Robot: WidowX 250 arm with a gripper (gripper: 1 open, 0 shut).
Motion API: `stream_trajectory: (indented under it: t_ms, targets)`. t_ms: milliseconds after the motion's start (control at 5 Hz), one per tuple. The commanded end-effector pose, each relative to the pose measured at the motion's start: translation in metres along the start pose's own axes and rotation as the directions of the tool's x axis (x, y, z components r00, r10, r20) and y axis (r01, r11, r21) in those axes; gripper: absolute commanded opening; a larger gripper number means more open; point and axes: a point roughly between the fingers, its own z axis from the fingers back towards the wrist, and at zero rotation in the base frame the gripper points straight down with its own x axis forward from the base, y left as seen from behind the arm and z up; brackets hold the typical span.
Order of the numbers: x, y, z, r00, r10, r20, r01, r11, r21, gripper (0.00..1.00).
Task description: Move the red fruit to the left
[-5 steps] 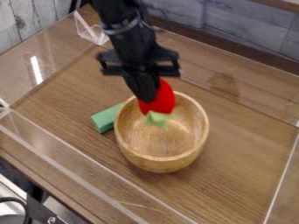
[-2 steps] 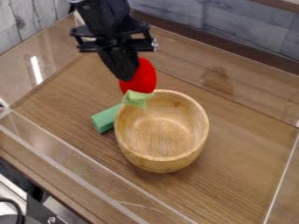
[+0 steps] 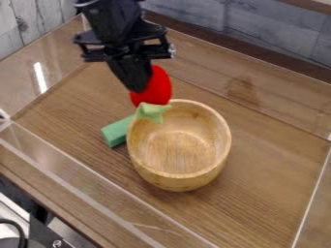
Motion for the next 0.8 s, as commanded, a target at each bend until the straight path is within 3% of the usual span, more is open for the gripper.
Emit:
stream_trajectory:
  t_ms: [0,400,600]
  targets:
    - [0.0016,0.0087,0.0080,0.991,0.111,0.073,-0.114,0.993,0.031,0.00]
    - [0.0025,0.0071,0.0130,0.994,0.087,0.064,-0.089,0.995,0.032,0.00]
    - [0.0001,0.0082,0.0089,0.991,0.113,0.069,-0.116,0.992,0.039,0.00]
